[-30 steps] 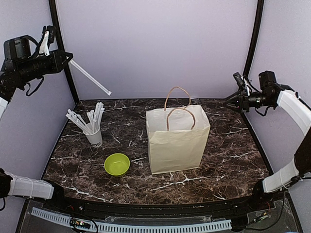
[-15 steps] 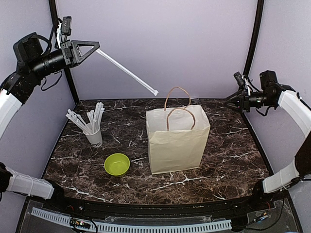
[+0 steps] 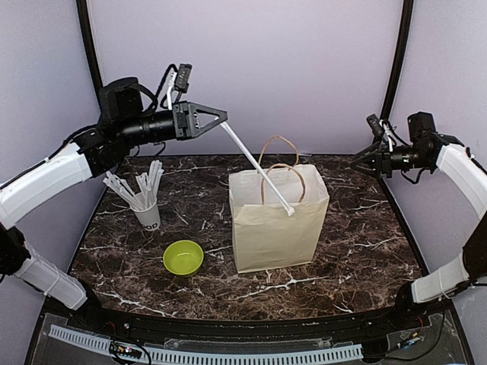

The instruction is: Pack the takeout coffee

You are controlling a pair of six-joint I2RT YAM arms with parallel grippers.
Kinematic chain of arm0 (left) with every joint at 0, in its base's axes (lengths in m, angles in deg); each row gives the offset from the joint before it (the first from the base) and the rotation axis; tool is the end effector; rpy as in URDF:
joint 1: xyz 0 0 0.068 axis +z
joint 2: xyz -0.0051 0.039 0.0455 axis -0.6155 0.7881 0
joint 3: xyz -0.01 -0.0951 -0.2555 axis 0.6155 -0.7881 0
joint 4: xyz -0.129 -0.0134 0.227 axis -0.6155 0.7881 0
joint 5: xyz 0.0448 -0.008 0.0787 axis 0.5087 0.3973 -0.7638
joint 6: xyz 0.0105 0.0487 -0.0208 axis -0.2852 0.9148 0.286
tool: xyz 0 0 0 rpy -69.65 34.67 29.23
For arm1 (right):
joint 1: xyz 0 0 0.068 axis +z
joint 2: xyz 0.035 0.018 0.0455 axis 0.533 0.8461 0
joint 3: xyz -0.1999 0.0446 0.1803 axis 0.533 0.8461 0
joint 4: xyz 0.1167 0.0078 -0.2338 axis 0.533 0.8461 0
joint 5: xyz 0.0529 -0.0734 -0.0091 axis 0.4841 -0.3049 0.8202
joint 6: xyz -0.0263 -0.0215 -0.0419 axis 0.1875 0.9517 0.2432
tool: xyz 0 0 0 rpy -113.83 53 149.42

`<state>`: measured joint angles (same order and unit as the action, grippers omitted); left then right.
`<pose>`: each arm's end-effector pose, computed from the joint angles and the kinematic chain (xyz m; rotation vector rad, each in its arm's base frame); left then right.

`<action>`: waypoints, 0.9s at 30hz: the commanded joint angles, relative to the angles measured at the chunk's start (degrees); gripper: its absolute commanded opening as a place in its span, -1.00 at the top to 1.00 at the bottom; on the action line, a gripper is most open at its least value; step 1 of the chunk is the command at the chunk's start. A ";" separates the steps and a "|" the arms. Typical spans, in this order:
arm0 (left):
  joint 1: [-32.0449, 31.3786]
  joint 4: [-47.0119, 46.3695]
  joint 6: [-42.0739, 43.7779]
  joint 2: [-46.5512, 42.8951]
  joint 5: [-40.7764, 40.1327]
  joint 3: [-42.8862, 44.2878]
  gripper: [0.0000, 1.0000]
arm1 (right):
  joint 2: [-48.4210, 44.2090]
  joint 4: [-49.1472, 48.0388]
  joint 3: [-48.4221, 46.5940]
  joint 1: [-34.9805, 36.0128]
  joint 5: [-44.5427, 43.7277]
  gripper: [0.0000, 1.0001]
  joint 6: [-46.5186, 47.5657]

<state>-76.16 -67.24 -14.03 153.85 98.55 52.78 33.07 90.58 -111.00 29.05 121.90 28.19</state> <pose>0.2339 -0.2097 0.4478 0.6490 1.5153 -1.3836 0.2694 0.0150 0.3446 -0.9008 1.8808 0.8320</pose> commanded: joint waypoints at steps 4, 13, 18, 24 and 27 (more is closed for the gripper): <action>-5.57 -8.74 0.96 7.09 -4.07 1.44 1.00 | -2.19 -1.13 0.83 -0.09 0.02 -0.27 -0.48; -5.93 8.02 8.09 -1.11 0.25 13.77 1.00 | -2.41 -1.58 1.08 -0.09 -0.20 -0.27 -0.42; -5.89 9.62 14.04 -8.87 -7.84 13.95 1.00 | -0.96 -1.21 0.34 -0.09 0.10 -0.27 -0.31; -5.93 0.33 15.02 -9.87 -14.41 8.19 1.00 | -1.02 -0.59 -0.37 -0.09 0.11 -0.27 -0.21; -5.91 -5.19 11.75 -6.93 -13.81 4.18 1.00 | -1.80 -1.04 0.27 -0.12 -0.29 -0.27 -0.56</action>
<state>-82.00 -67.54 -0.69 140.01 87.34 62.73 32.35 90.38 -110.21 29.05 121.62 28.19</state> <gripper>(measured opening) 0.023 0.633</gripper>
